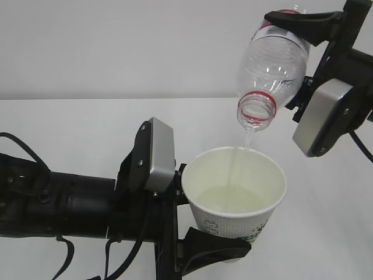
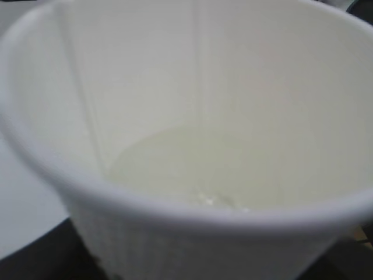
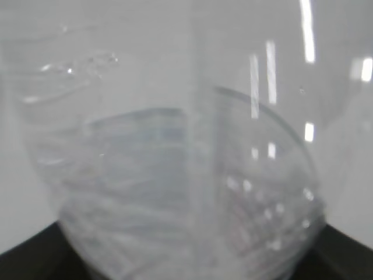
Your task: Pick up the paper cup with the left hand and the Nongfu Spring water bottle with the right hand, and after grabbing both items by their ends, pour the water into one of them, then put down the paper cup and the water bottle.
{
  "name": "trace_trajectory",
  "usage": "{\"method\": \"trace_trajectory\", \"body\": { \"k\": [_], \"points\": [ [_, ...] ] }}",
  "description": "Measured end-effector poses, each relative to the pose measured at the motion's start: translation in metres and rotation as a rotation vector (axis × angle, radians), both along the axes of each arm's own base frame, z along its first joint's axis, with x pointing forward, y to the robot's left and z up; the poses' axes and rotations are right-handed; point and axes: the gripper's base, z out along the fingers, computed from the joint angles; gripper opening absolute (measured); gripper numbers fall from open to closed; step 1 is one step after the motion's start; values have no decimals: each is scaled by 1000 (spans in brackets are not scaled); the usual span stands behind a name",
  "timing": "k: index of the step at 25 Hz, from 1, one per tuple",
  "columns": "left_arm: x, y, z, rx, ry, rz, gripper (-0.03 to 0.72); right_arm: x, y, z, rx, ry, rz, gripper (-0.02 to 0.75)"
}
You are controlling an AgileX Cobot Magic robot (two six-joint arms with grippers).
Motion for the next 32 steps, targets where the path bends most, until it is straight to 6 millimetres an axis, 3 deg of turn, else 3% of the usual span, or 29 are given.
{"method": "trace_trajectory", "body": {
  "k": [32],
  "points": [
    [0,0,0,2,-1,-1,528,0,0,0,-4,-6,-4,525]
  ]
}}
